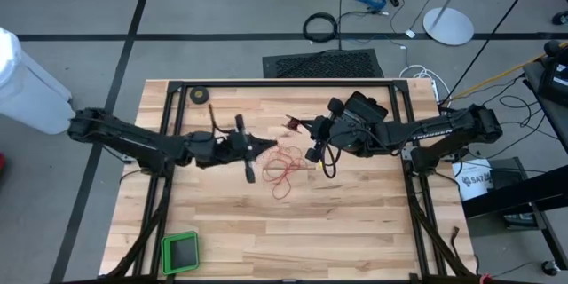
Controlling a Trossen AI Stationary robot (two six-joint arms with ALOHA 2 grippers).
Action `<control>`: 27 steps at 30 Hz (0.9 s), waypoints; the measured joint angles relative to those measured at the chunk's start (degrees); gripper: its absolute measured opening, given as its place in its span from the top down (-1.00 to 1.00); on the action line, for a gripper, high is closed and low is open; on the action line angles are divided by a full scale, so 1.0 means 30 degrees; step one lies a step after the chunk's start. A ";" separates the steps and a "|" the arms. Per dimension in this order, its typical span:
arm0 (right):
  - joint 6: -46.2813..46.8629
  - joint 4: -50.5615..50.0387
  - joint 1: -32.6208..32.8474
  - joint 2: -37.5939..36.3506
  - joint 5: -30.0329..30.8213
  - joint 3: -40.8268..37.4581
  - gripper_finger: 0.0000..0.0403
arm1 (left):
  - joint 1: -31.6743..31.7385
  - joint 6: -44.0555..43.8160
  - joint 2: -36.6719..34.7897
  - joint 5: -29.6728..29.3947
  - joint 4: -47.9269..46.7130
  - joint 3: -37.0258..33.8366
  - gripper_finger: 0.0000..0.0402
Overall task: Coil cords
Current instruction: Coil the red wire into the spool
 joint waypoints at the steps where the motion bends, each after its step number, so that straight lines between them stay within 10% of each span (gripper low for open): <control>1: -0.0087 0.0003 0.0000 0.0000 -0.0074 0.0000 1.00 | 0.0033 0.0235 -0.0540 -0.0570 -0.0778 0.0000 0.99; 14: -0.0780 0.0527 -0.0007 -0.0022 -0.2088 0.0522 1.00 | 0.1276 -0.0460 -0.2980 -0.3015 -0.9848 0.0000 0.99; 27: -0.0924 0.2214 -0.0087 -0.0022 -0.4559 0.0627 1.00 | 0.1330 -0.0851 -0.1239 -0.2052 -0.9345 -0.0168 0.99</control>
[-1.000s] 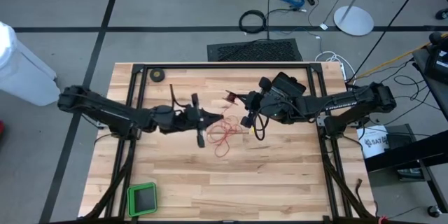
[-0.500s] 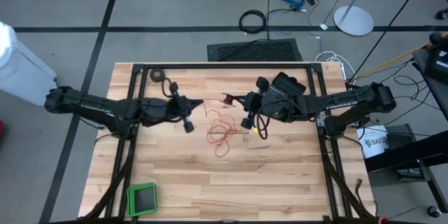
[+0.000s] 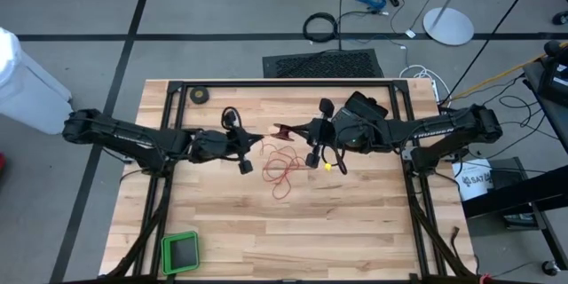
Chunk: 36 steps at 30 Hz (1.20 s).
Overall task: Coil cords
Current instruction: Coil the red wire into the spool
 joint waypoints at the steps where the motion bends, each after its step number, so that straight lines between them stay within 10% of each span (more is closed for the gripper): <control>1: 0.0000 -0.0007 0.0000 0.0000 0.0003 0.0007 1.00 | 0.0000 -0.0016 0.0021 0.0403 0.0137 0.0000 0.99; 13: 0.1647 -0.0318 0.0057 0.0000 0.0008 0.0007 1.00 | -0.0147 -0.1415 -0.0054 0.2853 -0.0546 -0.0015 0.48; 23: 0.1705 -0.0388 0.0080 0.0000 0.0015 0.0007 1.00 | -0.1251 -0.4487 -0.0069 0.1816 0.0008 -0.0015 0.44; 36: 0.1421 -0.1013 0.0080 0.0000 0.0015 0.0007 1.00 | -0.4157 -0.4994 0.4181 -0.6008 0.3032 -0.0015 0.43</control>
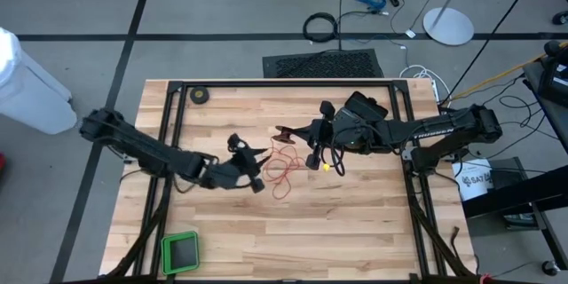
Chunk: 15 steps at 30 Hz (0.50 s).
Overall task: Coil cords
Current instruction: Coil the red wire into the spool
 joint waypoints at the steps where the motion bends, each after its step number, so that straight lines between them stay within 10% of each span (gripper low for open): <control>1: -0.0091 -0.0021 0.0000 0.0000 0.0000 0.0000 1.00 | -0.0038 0.0018 0.0509 -0.0645 0.0493 -0.0007 0.43; 15: -0.0612 -0.0045 -0.0153 0.0000 0.0015 0.0000 1.00 | -0.1002 -0.0516 0.4009 -0.6030 0.2825 -0.0007 0.43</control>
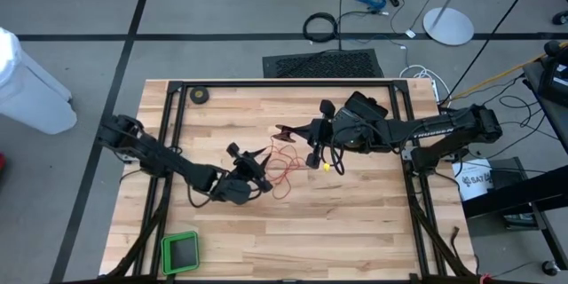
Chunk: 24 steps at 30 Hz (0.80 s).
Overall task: Coil cords
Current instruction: Coil the red wire into the spool
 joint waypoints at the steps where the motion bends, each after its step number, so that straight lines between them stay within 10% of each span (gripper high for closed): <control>1: -0.0003 -0.0008 0.0000 0.0000 -0.0004 0.0000 1.00 | 0.0002 -0.0005 0.0091 0.0010 -0.0063 0.0000 0.43; 24: 0.0175 -0.0129 -0.0130 -0.0097 -0.0007 0.0007 1.00 | 0.0320 -0.0005 -0.1285 0.3824 -0.0061 -0.1826 0.43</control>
